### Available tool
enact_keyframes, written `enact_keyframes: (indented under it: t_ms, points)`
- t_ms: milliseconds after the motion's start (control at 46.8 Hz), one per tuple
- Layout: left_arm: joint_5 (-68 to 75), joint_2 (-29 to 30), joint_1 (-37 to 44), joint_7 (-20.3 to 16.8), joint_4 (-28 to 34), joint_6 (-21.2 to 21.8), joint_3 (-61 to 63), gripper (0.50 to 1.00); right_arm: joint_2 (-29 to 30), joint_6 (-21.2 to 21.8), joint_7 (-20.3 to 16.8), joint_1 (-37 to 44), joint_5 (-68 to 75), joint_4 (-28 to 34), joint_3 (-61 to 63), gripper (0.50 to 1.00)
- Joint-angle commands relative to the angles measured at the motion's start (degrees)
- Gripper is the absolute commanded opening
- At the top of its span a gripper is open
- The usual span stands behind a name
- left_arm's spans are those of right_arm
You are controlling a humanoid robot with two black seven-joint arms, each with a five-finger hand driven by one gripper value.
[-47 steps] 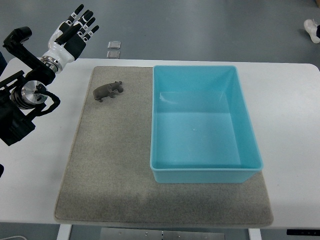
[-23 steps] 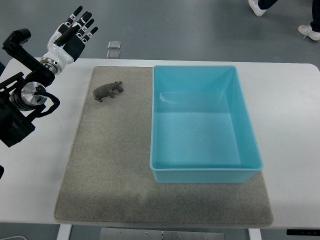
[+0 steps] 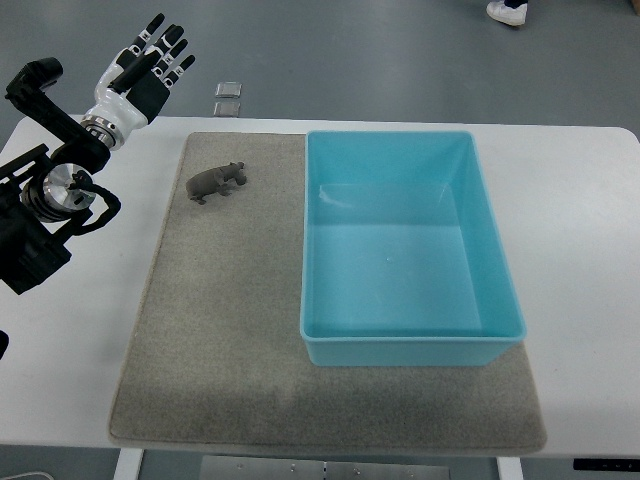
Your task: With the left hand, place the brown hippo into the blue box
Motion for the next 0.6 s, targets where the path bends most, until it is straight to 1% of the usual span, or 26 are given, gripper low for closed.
enact_keyframes:
  t_ms: [0,150,299,577]
  points:
    - [0.1,0.1,0.0,0.1,0.1,0.1,0.5,0.999,0.0,0.0,0.0,0.0,0.0,0.0,0.0,0.936]
    - [0.3,0.4,-0.8,0.5,1.8,0.9,1.1,0.999,0.0,0.0,0.0,0.0,0.0,0.0,0.0,0.936]
    - [1.2,0.5,-1.3,0.7,2.0,1.1,1.3,0.996,0.0,0.0,0.0,0.0,0.0,0.0,0.0,0.936]
    - [11.6,0.5,-3.0,0.8,3.2,2.5,2.0,0.996,0.0,0.0,0.0,0.0,0.0,0.0,0.0,0.936]
